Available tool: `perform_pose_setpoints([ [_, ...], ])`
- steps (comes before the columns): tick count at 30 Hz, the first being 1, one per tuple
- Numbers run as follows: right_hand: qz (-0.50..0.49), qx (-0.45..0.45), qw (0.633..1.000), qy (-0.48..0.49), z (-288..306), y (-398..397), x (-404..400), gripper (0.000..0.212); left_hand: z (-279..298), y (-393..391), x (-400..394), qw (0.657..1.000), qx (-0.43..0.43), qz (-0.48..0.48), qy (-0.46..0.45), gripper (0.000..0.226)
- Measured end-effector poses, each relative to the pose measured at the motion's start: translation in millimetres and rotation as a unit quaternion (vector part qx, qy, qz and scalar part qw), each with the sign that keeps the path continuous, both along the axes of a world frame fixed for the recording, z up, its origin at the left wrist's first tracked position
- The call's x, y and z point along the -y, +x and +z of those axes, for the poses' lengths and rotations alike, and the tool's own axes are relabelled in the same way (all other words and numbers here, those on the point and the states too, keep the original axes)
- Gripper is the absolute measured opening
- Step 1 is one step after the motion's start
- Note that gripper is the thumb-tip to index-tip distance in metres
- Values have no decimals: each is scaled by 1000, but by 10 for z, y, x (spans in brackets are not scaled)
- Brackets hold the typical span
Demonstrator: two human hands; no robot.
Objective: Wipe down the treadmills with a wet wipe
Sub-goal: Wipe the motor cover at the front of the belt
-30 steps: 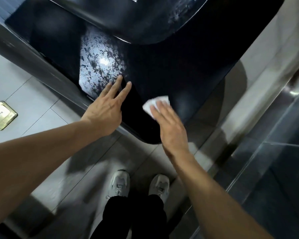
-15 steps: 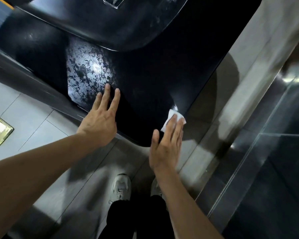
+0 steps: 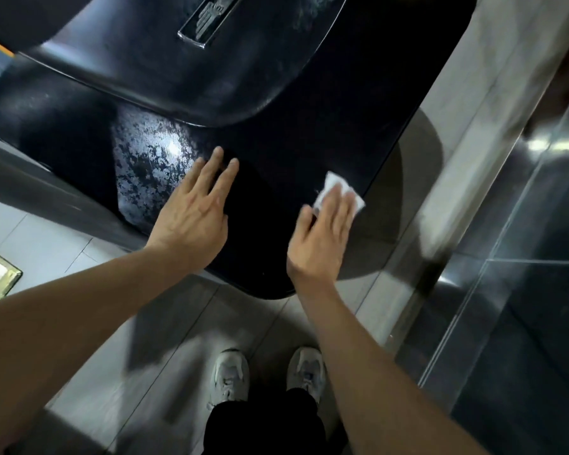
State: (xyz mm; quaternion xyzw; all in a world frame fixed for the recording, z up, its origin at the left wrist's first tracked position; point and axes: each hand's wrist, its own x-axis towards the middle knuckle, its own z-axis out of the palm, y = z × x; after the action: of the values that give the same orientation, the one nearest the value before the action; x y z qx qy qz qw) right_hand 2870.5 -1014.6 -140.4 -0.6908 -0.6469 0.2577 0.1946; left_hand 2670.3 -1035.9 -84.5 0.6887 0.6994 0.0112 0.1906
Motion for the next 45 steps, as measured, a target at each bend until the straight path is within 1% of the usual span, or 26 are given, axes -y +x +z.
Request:
perform_pose_setpoints([
  [2, -70, -58, 994, -61, -21, -9, 117, 67, -14, 20, -143, 999, -18, -29, 6, 75],
  [4, -82, -48, 994, -52, 8, -129, -12, 68, -21, 56, -262, 999, -20, -37, 2, 75],
  [5, -50, -34, 998, -21, 24, -219, -136, 67, -44, 54, -304, 999, -22, -33, -1, 75],
  [6, 16, -20, 999, 19, 50, -326, -278, 63, -75, 45, -338, 999, -24, -31, -3, 75],
  [8, 177, 4, 980, 88, 106, -532, -586, 58, -147, 19, -384, 999, -29, -34, -12, 78],
  [9, 232, 13, 967, 107, 123, -579, -715, 57, -177, 4, -395, 999, -29, -35, -21, 79],
  [10, 257, 17, 959, 116, 120, -570, -806, 55, -182, -3, -391, 998, -29, -37, -29, 80],
  [11, 254, 18, 959, 122, 100, -509, -846, 54, -184, -15, -387, 998, -34, -43, -34, 80],
  [13, 159, 18, 981, 112, 42, -277, -785, 54, -150, -8, -375, 996, -50, -61, -43, 81],
  [15, -1, -9, 999, 39, -9, -32, -649, 60, -137, 9, -373, 995, -57, -58, -61, 83],
  [17, -110, -52, 992, -34, -6, 81, -518, 64, -150, 33, -382, 994, -64, -52, -76, 89],
  [19, -143, -70, 986, -54, 26, 23, -496, 60, -183, 36, -387, 992, -79, -64, -78, 89],
  [20, -131, -71, 988, -34, 46, -41, -533, 58, -202, 22, -385, 991, -86, -69, -76, 88],
  [21, -90, -75, 993, 1, 73, -129, -590, 55, -220, 1, -385, 991, -88, -72, -74, 88],
  [23, 57, -92, 991, 84, 106, -349, -699, 49, -238, -18, -392, 992, -79, -75, -71, 89],
  [25, 172, -105, 970, 135, 123, -540, -722, 44, -244, -35, -393, 993, -62, -79, -65, 89],
  [27, 196, -96, 965, 146, 110, -555, -666, 45, -227, -45, -397, 993, -59, -85, -65, 87],
  [29, 165, -85, 972, 144, 38, -339, -626, 48, -193, -44, -408, 992, -63, -82, -69, 90],
  [30, 127, -81, 979, 135, -10, -168, -624, 51, -173, -39, -414, 992, -63, -79, -75, 92],
  [32, -5, -84, 992, 90, -54, 236, -653, 53, -154, -30, -420, 991, -65, -82, -87, 95],
  [34, -141, -87, 986, 26, -30, 585, -683, 49, -158, -22, -427, 990, -74, -85, -90, 97],
  [35, -170, -81, 982, 3, -20, 706, -672, 48, -162, -14, -425, 989, -77, -84, -93, 97],
  [36, -171, -75, 982, -2, -2, 773, -666, 47, -173, -11, -426, 988, -80, -82, -100, 97],
  [40, -50, -86, 992, 77, 92, 607, -778, 45, -142, -19, -436, 987, -90, -77, -107, 94],
  [42, 8, -71, 994, 86, 104, 461, -807, 46, -68, -2, -431, 987, -87, -75, -115, 89],
  [45, 139, -55, 982, 116, 78, 321, -562, 42, 41, 7, -449, 987, -66, -63, -134, 94],
])
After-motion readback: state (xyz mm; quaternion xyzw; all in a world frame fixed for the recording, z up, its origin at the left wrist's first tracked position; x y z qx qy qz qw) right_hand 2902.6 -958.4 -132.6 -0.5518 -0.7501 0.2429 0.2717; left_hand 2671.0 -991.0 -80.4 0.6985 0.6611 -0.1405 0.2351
